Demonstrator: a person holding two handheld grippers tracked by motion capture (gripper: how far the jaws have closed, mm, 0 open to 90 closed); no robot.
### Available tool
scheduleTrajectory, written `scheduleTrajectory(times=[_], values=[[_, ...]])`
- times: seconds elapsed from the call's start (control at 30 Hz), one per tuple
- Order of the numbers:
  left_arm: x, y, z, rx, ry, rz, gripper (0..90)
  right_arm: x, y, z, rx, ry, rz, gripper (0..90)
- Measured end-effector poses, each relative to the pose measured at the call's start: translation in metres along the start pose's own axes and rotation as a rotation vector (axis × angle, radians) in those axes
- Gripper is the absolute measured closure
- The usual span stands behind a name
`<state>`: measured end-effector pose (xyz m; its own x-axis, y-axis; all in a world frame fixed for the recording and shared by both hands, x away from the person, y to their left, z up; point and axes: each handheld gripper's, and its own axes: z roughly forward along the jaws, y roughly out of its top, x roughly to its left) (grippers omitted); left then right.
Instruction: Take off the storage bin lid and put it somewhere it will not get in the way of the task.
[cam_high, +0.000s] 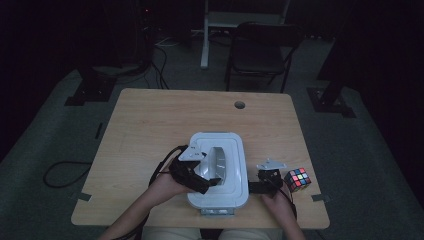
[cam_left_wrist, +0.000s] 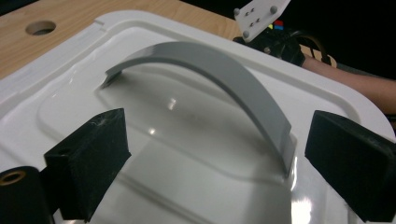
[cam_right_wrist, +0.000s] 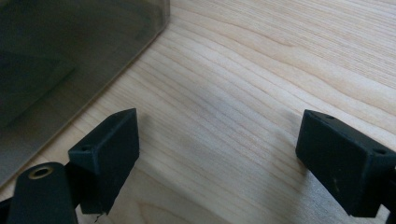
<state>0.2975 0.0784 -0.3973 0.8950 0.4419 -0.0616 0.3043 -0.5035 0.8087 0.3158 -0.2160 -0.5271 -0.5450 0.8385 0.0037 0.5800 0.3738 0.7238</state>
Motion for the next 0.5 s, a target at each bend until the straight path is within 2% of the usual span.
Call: scheduleTrajectory(times=[0.03,0.07,0.13,0.2,0.3,0.4,0.43,0.5], values=[[0.000,0.000,0.001,-0.010,-0.002,-0.005,14.9,0.000,0.000,0.000,0.000,0.000,0.000,13.2],[0.001,0.000,0.002,-0.009,-0.006,-0.011,16.6,0.000,0.000,0.000,-0.001,0.001,0.000,13.2],[0.002,0.001,0.004,-0.005,-0.009,-0.020,16.7,0.000,0.000,0.000,0.000,0.002,0.000,13.2],[0.002,0.002,0.007,0.000,-0.030,-0.028,16.7,0.000,0.000,0.000,0.000,0.002,0.000,13.2],[-0.002,0.004,0.010,0.017,-0.043,-0.011,16.7,0.000,0.000,0.000,0.001,0.002,-0.001,13.2],[-0.004,0.006,0.014,0.023,-0.044,-0.008,20.7,0.000,0.000,0.000,0.001,0.001,-0.001,13.2],[-0.004,0.006,0.015,0.027,-0.057,-0.012,20.8,0.000,0.000,0.000,0.000,0.002,0.000,13.2],[-0.005,0.006,0.016,0.035,-0.054,-0.001,21.0,0.000,0.000,0.000,0.001,0.002,-0.001,13.2]])
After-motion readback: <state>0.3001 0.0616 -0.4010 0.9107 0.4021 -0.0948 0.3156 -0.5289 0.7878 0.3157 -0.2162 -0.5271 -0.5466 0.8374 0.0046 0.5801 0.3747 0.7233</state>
